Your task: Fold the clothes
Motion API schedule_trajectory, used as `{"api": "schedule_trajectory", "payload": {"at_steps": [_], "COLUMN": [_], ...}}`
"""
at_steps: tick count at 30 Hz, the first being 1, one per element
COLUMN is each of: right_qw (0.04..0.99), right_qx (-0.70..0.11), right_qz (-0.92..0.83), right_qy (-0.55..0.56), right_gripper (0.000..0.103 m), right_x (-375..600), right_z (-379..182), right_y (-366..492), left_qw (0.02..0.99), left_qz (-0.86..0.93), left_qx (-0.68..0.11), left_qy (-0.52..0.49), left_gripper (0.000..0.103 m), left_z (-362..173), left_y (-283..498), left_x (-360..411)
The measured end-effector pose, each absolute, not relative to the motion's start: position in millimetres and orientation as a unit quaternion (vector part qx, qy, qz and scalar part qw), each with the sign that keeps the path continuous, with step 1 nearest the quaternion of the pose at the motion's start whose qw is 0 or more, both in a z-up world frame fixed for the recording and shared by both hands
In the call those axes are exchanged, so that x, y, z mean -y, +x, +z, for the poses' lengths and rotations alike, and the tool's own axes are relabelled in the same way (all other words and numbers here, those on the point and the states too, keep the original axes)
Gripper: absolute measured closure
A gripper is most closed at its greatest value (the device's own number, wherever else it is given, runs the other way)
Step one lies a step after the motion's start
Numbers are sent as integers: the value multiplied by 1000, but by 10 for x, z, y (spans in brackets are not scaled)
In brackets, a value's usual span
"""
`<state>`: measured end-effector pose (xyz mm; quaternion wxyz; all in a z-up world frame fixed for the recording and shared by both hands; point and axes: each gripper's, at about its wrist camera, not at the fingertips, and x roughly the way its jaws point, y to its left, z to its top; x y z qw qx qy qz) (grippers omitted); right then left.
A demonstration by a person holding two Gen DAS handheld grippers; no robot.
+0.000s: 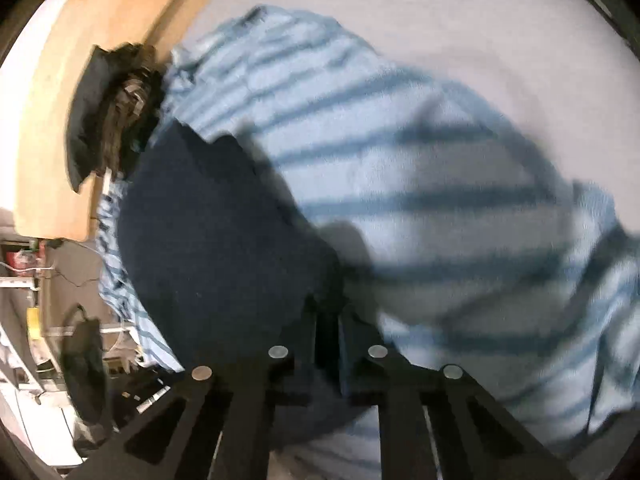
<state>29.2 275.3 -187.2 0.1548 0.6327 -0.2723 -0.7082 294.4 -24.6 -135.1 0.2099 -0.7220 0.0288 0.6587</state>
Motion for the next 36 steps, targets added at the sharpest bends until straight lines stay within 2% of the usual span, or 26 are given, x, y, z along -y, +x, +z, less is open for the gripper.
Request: {"api": "schedule_trajectory", "payload": {"at_steps": [5,8,11,12,15,18,22,27,30,33,36], "right_qw": [127,165,226,235,163,144,174,204,226,236,236], "right_qx": [285,300,246,219,155,175,182,120,117,116,108], "right_qz": [-723,-725,-719,-713,-677,-671,-709,-762,-759,-758,-762], "right_qy": [617,597,610,623,700,706,658,603,600,596,593], "right_gripper": [91,80,79,83,83,82,60,59,59,59,57], "right_x": [-3023,-3046,-2693,-2578,-2548,-2650,-2615,-2279,-2012,-1760,-1550], "right_z": [-1664,-1458,-1362,-1402,-1824,-1816,-1353,-1075,-1089,-1157,-1233], "right_y": [345,468,597,647,794,879,857,578,318,82,-131], "left_qw": [208,206,205,205,206,203,206,208,165,113,43], "left_qz": [659,658,657,657,653,650,644,682,709,734,767], "left_qx": [-25,-20,-17,-10,19,31,45,149,211,274,258], "left_qy": [-722,-724,-725,-726,-729,-732,-735,-686,-652,-611,-587], "left_gripper": [36,36,35,35,33,30,29,29,29,29,29], "left_z": [-1354,-1355,-1356,-1361,-1387,-1404,-1365,-935,-735,-609,-716], "left_y": [2948,2928,2913,2909,2903,2899,2862,2733,2422,2212,1897], "left_x": [351,408,478,523,669,781,907,1462,1721,1609,1380]}}
